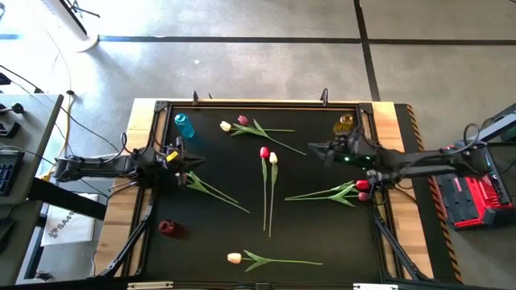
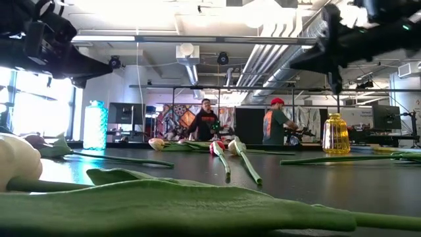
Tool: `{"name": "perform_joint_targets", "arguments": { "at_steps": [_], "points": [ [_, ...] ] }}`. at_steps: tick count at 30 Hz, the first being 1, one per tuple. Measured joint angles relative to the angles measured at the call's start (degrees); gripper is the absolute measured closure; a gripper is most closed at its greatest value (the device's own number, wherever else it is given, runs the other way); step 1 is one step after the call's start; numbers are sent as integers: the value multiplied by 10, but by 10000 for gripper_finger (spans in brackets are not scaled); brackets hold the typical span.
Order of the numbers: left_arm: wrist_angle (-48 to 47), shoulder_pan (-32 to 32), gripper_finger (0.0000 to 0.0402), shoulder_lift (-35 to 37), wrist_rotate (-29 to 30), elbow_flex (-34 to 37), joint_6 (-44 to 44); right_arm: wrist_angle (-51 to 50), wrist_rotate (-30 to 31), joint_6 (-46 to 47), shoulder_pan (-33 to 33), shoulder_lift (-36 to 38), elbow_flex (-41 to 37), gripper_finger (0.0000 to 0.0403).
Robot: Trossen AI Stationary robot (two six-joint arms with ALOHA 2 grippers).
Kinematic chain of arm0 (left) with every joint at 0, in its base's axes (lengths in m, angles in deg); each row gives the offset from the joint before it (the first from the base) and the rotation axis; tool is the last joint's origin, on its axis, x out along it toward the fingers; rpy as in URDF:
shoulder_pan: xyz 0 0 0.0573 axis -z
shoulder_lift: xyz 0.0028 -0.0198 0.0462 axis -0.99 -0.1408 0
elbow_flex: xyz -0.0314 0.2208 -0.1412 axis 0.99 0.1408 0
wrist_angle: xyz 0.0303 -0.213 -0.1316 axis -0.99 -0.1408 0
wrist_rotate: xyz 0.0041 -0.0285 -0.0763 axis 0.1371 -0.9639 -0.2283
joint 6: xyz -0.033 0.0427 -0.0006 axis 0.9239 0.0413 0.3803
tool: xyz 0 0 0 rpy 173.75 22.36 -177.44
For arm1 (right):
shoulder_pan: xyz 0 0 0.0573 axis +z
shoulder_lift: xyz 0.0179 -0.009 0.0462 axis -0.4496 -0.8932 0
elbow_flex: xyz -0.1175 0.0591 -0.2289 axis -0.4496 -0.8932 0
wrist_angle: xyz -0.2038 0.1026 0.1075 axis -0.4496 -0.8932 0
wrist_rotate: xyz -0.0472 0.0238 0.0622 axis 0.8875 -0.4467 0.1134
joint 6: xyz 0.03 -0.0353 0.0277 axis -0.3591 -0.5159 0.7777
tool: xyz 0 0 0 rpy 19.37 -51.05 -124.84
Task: Sort flowers into vase by color
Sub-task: Put the right red tulip into the yellow vase
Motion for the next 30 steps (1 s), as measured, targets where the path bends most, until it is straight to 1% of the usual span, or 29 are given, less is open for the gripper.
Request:
{"name": "perform_joint_targets", "arguments": {
  "at_steps": [3, 4, 5, 9, 13, 16, 18, 20, 23, 26, 30],
  "points": [
    [9, 0, 401, -18, 2, 0, 26, -76, -22, -124, 0, -70, 68, 402],
    [13, 0, 400, -25, 5, 0, 40, -111, -30, -153, 0, -90, 88, 402],
    [15, 0, 397, -32, 6, 0, 53, -149, -35, -162, 0, -111, 107, 402],
    [15, 0, 375, -66, 10, 0, 87, -301, -63, -127, 0, -178, 184, 402],
    [18, 0, 344, -104, 41, 0, 103, -493, -94, -74, 10, -234, 251, 402],
    [51, 0, 323, -136, 55, 0, 106, -635, -114, -58, 31, -273, 293, 402],
    [83, 0, 310, -157, 54, 0, 107, -704, -115, -43, 50, -297, 309, 402],
    [121, 1, 299, -177, 52, 0, 101, -744, -114, -25, 68, -313, 313, 399],
    [184, 7, 288, -199, 37, 0, 81, -768, -120, -41, 98, -327, 309, 378],
    [228, 14, 283, -213, 34, 0, 67, -763, -118, -74, 126, -327, 300, 338],
    [261, 16, 282, -227, 34, 0, 54, -755, -99, -74, 161, -327, 290, 278]
  ]
}}
